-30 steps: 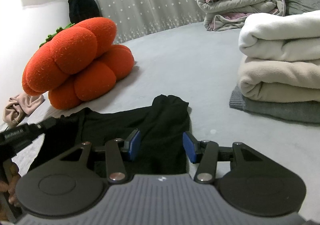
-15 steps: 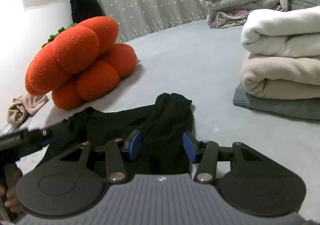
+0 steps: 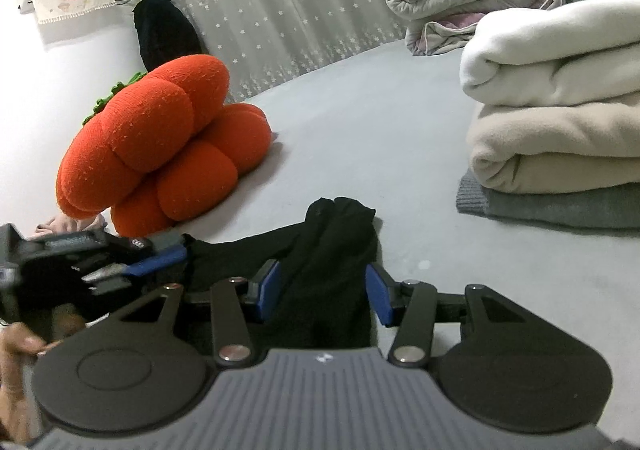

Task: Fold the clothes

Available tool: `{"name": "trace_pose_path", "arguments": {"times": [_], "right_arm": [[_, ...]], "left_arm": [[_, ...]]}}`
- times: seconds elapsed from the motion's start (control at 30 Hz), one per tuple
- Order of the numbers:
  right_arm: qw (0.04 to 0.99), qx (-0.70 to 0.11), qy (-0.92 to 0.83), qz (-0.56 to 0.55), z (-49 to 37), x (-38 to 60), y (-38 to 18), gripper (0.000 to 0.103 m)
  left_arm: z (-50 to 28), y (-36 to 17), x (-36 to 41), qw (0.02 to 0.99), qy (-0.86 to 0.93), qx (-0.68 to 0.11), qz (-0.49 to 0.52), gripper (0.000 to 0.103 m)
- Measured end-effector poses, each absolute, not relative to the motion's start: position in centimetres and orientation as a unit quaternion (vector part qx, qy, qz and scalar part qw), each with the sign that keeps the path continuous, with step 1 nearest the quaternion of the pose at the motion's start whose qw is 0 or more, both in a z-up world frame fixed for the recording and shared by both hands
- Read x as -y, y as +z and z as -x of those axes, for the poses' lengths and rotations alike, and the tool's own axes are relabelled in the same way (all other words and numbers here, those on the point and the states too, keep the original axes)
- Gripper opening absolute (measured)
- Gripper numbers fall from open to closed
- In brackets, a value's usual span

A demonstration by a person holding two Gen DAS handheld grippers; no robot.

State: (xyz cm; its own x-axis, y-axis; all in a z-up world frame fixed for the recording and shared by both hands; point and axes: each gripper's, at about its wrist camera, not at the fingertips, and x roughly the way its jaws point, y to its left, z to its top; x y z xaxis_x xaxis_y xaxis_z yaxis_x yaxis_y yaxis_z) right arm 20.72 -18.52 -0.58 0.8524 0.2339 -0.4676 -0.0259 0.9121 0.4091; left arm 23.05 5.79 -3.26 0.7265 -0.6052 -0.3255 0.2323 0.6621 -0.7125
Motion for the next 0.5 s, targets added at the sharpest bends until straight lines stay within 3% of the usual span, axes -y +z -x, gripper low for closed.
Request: {"name": "trace_pose_path", "arguments": {"times": [0.07,0.17,0.5], "right_arm": [[0.942,-0.262,0.070,-0.198,-20.7,18.5,-0.6,0.052],[0.941,-0.264,0.074,-0.199,-20.7,18.5,-0.6,0.051],[0.937,-0.281,0.101,-0.182,-20.8,18.0,-0.5,0.052]], "left_arm": [[-21.9,-2.4,-5.9,0.886,-0.214,-0.277,0.303,0.027],[-19.8,-1.3,-6.1,0.914,-0.181,-0.275,0.238,0.048],[-17.9,-2.8,-4.0,0.936,-0.176,-0.305,0.011,0.056]]}}
